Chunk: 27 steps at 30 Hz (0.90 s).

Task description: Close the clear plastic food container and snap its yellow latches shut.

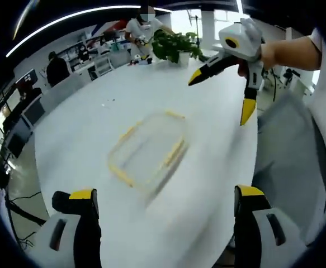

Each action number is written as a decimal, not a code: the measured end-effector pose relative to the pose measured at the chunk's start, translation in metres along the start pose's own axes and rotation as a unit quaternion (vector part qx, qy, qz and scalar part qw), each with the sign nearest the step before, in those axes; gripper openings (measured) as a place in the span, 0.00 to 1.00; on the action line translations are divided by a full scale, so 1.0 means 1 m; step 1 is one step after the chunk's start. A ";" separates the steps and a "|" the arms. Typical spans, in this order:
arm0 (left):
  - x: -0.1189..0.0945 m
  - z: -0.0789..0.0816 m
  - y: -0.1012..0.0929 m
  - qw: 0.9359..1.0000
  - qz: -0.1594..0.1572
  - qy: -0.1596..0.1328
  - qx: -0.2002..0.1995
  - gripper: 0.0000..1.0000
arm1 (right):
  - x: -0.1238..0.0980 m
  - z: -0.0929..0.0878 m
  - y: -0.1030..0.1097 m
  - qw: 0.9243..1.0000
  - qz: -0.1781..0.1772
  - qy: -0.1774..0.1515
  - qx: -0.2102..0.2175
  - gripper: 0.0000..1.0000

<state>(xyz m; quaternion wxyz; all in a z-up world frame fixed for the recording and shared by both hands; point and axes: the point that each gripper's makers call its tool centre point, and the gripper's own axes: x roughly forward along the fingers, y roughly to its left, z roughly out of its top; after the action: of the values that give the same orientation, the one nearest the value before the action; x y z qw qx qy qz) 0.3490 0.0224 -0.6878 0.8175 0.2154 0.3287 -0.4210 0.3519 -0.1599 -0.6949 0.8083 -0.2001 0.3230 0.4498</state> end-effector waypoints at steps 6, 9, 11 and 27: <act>-0.017 -0.004 -0.008 0.999 0.017 -0.012 -0.024 0.99 | -0.023 -0.007 0.007 1.000 -0.014 -0.017 0.018 0.99; -0.026 -0.008 -0.013 0.999 0.026 -0.016 -0.027 0.99 | -0.035 -0.010 0.012 0.999 -0.019 -0.025 0.025 0.99; -0.032 -0.012 -0.017 0.999 0.032 -0.017 -0.031 0.99 | -0.043 -0.011 0.015 0.999 -0.025 -0.030 0.027 0.99; -0.075 -0.042 -0.058 0.990 0.056 -0.046 -0.117 0.99 | -0.088 -0.030 0.041 0.996 -0.060 -0.050 0.046 0.99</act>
<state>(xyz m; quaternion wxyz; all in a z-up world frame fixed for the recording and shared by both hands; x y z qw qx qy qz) 0.2541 0.0579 -0.6673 0.8737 0.1166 0.3251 -0.3426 0.2724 -0.2103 -0.6561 0.8572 -0.1587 0.2902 0.3946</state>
